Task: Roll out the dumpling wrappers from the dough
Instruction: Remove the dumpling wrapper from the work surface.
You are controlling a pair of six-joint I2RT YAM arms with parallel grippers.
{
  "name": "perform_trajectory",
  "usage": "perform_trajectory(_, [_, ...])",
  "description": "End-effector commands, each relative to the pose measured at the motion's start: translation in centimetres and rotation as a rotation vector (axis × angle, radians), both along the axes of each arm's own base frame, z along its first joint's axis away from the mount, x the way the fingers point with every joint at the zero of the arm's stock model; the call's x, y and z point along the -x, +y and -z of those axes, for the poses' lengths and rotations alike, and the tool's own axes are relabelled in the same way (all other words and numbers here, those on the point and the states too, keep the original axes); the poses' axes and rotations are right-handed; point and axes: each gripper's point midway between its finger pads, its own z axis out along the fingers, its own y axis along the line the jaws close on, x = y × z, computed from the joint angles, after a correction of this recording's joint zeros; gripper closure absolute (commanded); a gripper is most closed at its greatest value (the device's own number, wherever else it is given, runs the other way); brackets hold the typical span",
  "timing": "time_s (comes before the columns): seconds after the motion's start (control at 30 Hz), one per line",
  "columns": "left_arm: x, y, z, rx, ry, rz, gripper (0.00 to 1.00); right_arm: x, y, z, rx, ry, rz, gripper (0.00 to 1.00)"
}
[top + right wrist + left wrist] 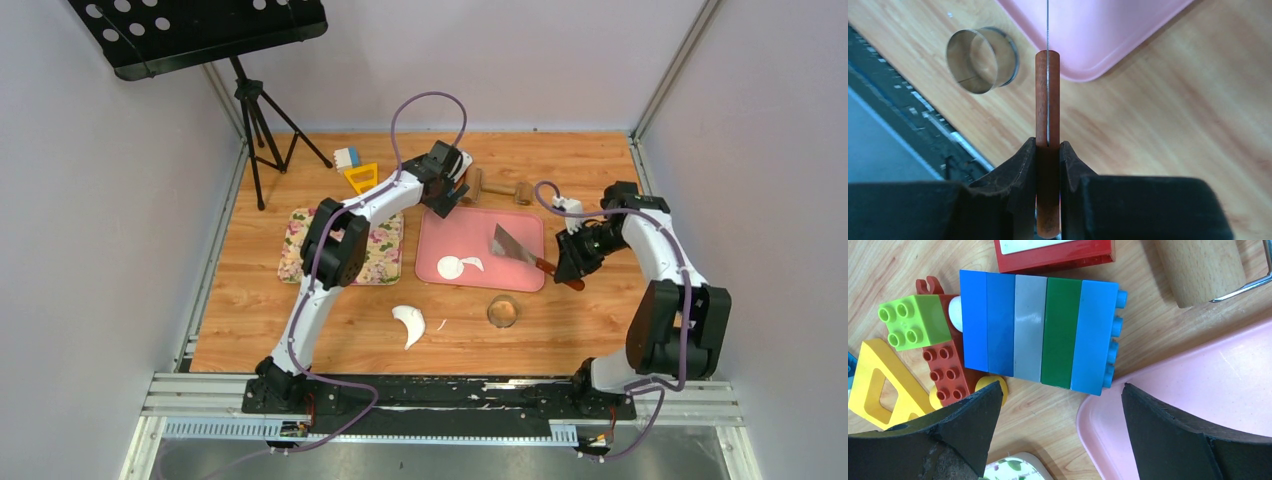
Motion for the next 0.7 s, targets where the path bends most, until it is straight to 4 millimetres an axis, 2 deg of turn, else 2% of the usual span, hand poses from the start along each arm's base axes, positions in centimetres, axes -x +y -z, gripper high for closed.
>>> perform_trajectory(0.0, [0.8, -0.1, -2.2, 0.034, -0.001, 0.008, 0.03, 1.5, 0.9, -2.4, -0.220, 0.113, 0.042, 1.00])
perform_trajectory(0.17, [0.6, -0.2, -3.4, 0.047, -0.022, 0.013, 0.03, 2.7, 1.3, -2.3, -0.406, 0.311, 0.072, 1.00])
perform_trajectory(0.43, [0.8, -0.3, -4.0, 0.065, -0.031, 0.012, 0.03, 1.6, -0.4, 0.1, -0.413, 0.414, 0.157, 1.00])
perform_trajectory(0.67, [0.9, -0.4, -4.6, 0.076, -0.037, 0.016, 0.03, 1.3, -0.8, 2.2, -0.443, 0.510, 0.171, 1.00])
